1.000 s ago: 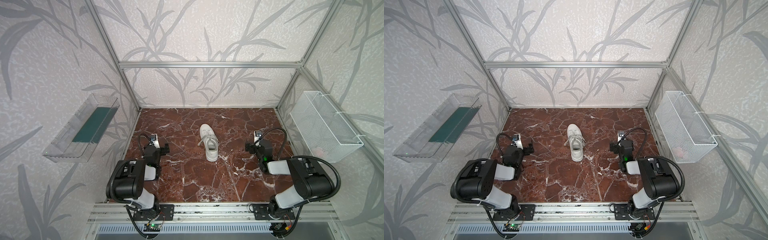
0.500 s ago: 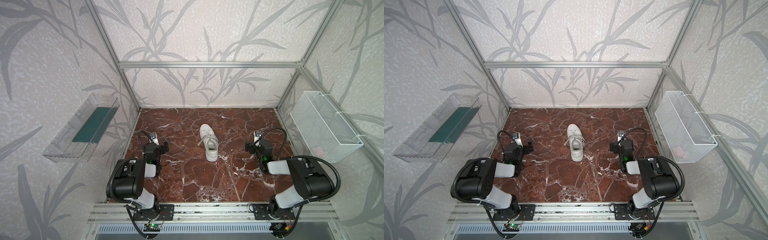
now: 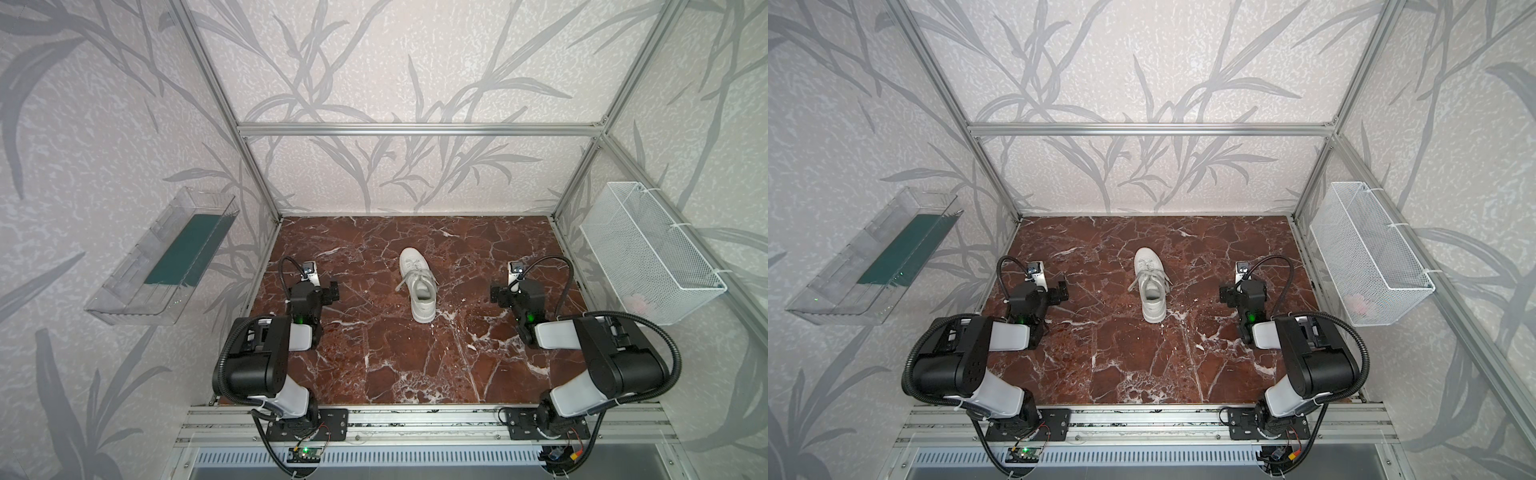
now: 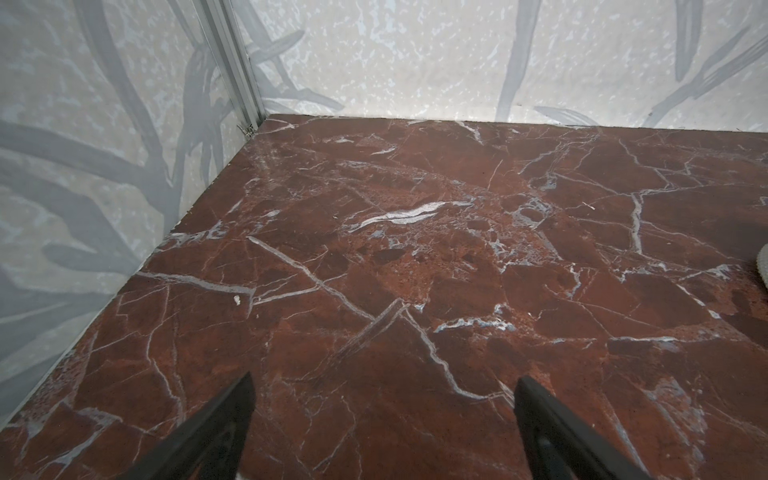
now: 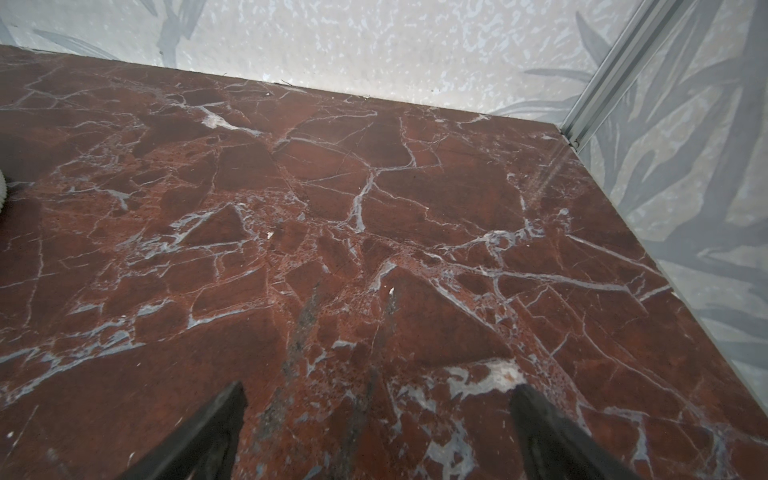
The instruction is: Tie the shoes
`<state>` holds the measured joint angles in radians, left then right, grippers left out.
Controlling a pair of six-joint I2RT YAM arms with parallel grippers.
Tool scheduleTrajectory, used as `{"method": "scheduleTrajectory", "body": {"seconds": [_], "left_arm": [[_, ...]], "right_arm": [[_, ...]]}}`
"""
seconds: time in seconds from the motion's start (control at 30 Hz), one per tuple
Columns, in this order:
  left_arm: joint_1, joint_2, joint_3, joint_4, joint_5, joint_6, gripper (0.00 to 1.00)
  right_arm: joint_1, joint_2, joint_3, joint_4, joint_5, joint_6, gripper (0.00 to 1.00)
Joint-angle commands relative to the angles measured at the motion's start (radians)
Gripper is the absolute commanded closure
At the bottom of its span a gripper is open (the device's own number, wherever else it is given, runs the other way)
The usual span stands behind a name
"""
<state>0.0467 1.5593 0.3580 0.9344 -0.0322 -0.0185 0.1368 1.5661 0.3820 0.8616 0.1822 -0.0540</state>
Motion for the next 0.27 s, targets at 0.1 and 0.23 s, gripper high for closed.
{"method": "scheduleTrajectory", "body": {"seconds": [0.1, 0.23], "left_arm": [[-0.002, 0.006, 0.011, 0.021, 0.022, 0.007, 0.01], [0.005, 0.004, -0.004, 0.044, 0.054, 0.012, 0.01]], "right_arm": [[-0.003, -0.020, 0.012, 0.010, 0.006, 0.003, 0.01], [-0.003, -0.020, 0.012, 0.009, 0.005, 0.002, 0.01]]}}
